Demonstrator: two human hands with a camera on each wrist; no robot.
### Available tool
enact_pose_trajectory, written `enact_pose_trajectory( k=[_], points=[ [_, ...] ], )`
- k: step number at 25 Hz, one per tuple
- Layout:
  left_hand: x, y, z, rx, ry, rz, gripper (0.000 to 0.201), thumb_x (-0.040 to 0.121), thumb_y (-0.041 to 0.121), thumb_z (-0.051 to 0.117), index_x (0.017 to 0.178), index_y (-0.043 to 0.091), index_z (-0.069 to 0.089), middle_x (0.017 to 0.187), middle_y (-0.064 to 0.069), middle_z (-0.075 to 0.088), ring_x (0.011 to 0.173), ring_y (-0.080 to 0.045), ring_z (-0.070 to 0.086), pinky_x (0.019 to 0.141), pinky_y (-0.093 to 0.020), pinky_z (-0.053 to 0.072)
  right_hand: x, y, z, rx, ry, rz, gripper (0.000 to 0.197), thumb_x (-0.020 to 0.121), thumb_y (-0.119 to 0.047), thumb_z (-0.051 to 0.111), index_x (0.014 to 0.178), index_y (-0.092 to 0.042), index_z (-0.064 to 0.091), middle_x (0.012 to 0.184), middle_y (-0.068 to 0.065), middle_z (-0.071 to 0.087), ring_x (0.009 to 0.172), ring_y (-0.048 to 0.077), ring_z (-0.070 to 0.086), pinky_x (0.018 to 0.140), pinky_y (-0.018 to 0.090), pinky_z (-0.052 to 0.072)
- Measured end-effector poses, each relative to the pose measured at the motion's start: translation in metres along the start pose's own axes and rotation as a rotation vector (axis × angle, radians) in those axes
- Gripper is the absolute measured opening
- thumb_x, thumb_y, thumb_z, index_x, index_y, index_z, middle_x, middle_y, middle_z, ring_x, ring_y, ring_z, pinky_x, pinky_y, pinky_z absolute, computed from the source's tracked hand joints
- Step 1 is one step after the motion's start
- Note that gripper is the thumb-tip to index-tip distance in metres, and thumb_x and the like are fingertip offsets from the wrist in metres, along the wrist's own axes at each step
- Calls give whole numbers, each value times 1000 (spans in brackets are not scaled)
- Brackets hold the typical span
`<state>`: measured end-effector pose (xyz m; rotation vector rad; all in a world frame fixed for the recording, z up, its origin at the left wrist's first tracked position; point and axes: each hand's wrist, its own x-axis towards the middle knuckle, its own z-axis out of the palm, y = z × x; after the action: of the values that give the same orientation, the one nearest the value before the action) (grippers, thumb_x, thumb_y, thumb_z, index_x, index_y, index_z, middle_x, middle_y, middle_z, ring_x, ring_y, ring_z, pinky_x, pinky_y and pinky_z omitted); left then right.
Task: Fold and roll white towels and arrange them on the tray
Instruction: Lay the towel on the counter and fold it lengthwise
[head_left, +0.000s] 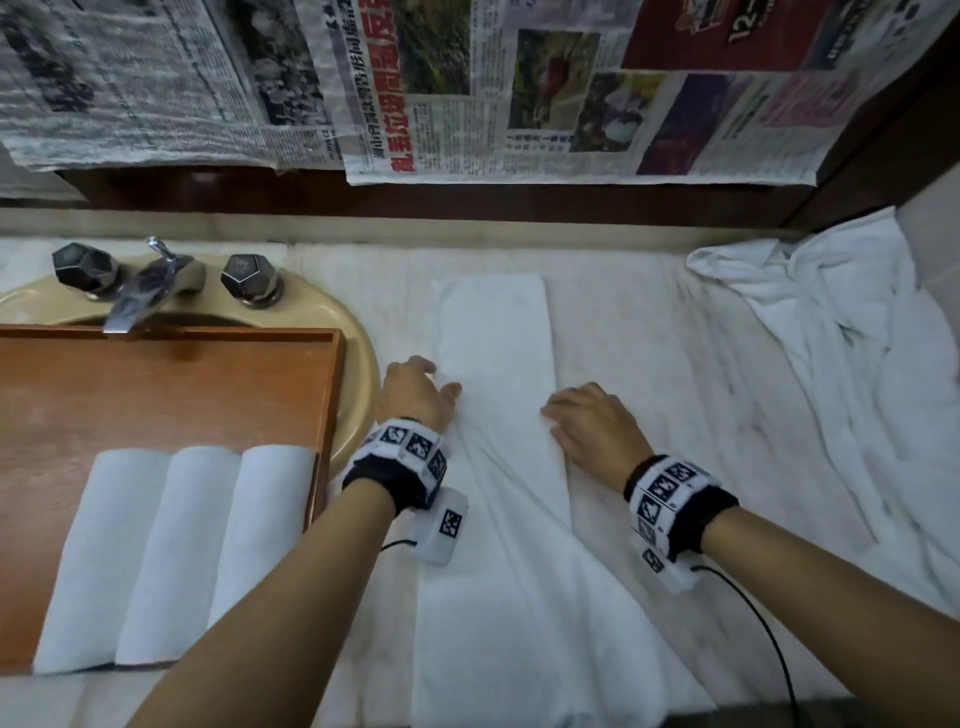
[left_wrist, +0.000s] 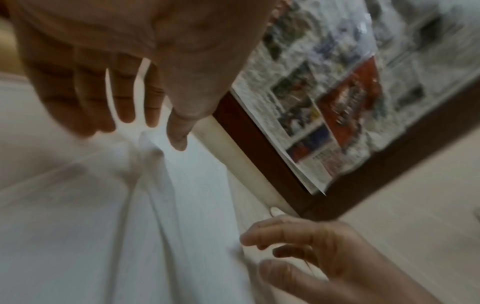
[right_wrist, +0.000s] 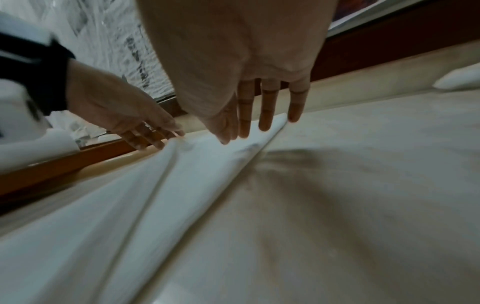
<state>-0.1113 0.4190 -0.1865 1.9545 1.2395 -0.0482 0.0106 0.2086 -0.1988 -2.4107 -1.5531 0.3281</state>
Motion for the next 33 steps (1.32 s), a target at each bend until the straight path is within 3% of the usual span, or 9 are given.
enact_pose_trajectory(
  k=[3, 6, 10, 16, 22, 26, 28, 30, 33],
  points=[
    [-56, 1, 9, 92, -306, 285, 16, 84, 29, 71, 99, 29, 67, 89, 4, 68, 89, -19, 66, 79, -28, 52, -34, -8, 2, 48, -172, 173, 34, 88, -26, 66, 121, -22, 66, 126, -6, 58, 119, 21, 48, 97, 39, 36],
    [-95, -4, 43, 365, -549, 387, 27, 85, 30, 65, 112, 35, 65, 104, 1, 66, 97, -20, 63, 89, -35, 52, -48, -15, 6, -5, -243, 267, 60, 82, -44, 70, 137, -31, 51, 145, -14, 40, 136, 14, 30, 111, 49, 18],
    [-119, -11, 56, 468, -441, 457, 20, 90, 24, 50, 104, 30, 65, 103, -3, 66, 95, -26, 63, 78, -33, 49, -54, -30, -1, -156, -401, 270, 85, 82, -54, 65, 151, -27, 25, 158, -13, 12, 146, 19, 10, 110, 69, 1],
    [-150, -14, 51, 630, -466, 462, 33, 82, 24, 59, 114, 34, 59, 108, 1, 63, 98, -25, 62, 80, -34, 50, -69, -35, 0, -169, -483, 241, 112, 79, -62, 63, 154, -19, -7, 160, -11, -17, 148, 25, -12, 108, 73, -4],
    [-173, -51, 52, 478, -485, 372, 12, 82, 29, 60, 93, 33, 62, 94, 4, 67, 91, -23, 63, 83, -36, 53, -86, -32, 8, -128, -421, 191, 93, 84, -54, 63, 154, -27, 9, 161, -12, -8, 149, 19, -7, 110, 70, -3],
    [-190, -66, 45, 491, -440, 401, 33, 78, 24, 62, 107, 38, 59, 88, 8, 65, 86, -18, 62, 80, -34, 53, -94, -47, 14, -99, -289, 157, 59, 85, -35, 68, 138, -33, 42, 146, -7, 30, 141, 16, 20, 111, 68, -6],
    [-203, -54, 62, 477, -448, 500, 35, 77, 22, 59, 109, 37, 59, 88, 6, 66, 84, -19, 62, 78, -36, 54, -100, -52, 16, -77, -264, 176, 49, 89, -30, 64, 134, -32, 45, 141, -9, 36, 138, 13, 26, 110, 69, -4],
    [-210, -51, 75, 448, -462, 540, 30, 77, 22, 56, 104, 34, 63, 85, 4, 67, 80, -20, 63, 76, -39, 56, -106, -51, 15, -65, -286, 192, 54, 90, -37, 60, 140, -35, 38, 149, -10, 28, 142, 13, 18, 108, 72, -3],
    [-207, -65, 59, 413, -515, 464, 22, 78, 23, 59, 98, 27, 67, 80, 4, 68, 69, -16, 62, 73, -36, 58, -117, -44, 15, -71, -439, 181, 97, 74, -61, 68, 151, -38, 13, 160, -15, -1, 148, 15, -5, 104, 76, -2]
  ],
)
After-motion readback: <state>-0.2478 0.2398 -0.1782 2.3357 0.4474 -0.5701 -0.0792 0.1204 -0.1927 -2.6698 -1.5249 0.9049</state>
